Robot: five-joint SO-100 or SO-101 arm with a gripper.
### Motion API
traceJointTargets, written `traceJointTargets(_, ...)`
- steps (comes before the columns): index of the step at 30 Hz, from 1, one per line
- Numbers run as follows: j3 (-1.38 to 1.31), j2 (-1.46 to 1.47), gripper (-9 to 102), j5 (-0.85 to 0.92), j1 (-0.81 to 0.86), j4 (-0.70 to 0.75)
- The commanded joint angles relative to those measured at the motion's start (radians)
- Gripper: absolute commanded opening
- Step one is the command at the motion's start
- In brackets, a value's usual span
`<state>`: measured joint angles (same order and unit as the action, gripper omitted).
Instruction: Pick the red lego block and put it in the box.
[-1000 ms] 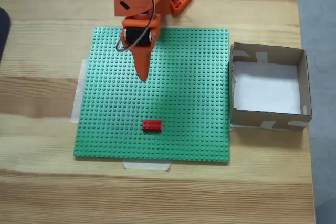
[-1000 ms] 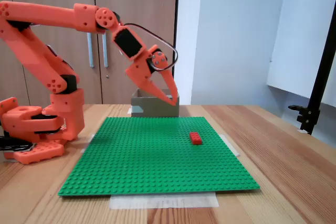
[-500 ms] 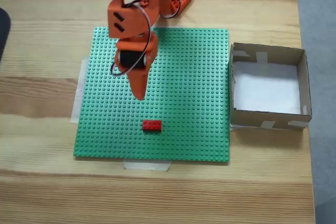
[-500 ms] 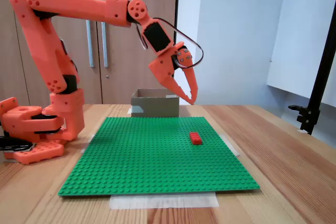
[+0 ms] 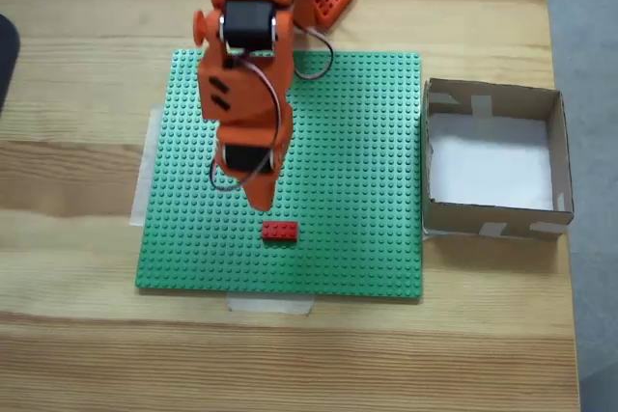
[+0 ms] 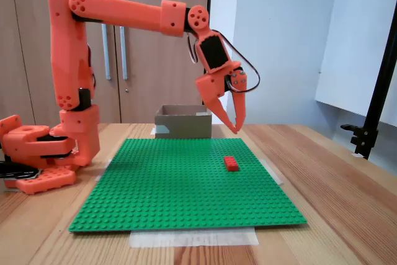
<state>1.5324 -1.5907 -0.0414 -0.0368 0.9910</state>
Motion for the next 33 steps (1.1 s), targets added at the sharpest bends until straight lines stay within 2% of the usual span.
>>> traceJointTargets(1, -0.117, 0.046, -1, 0.020, -0.002, 0.032)
traceJointTargets(5, -0.178, 0.114, -1, 0.038, -0.002, 0.066)
traceJointTargets(7, -0.201, 0.144, 5, 0.034, -0.002, 0.094)
traceJointTargets(22, -0.256, 0.282, 21, 0.044, -0.002, 0.204)
traceJointTargets(33, -0.259, 0.337, 22, 0.029, -0.021, 0.206)
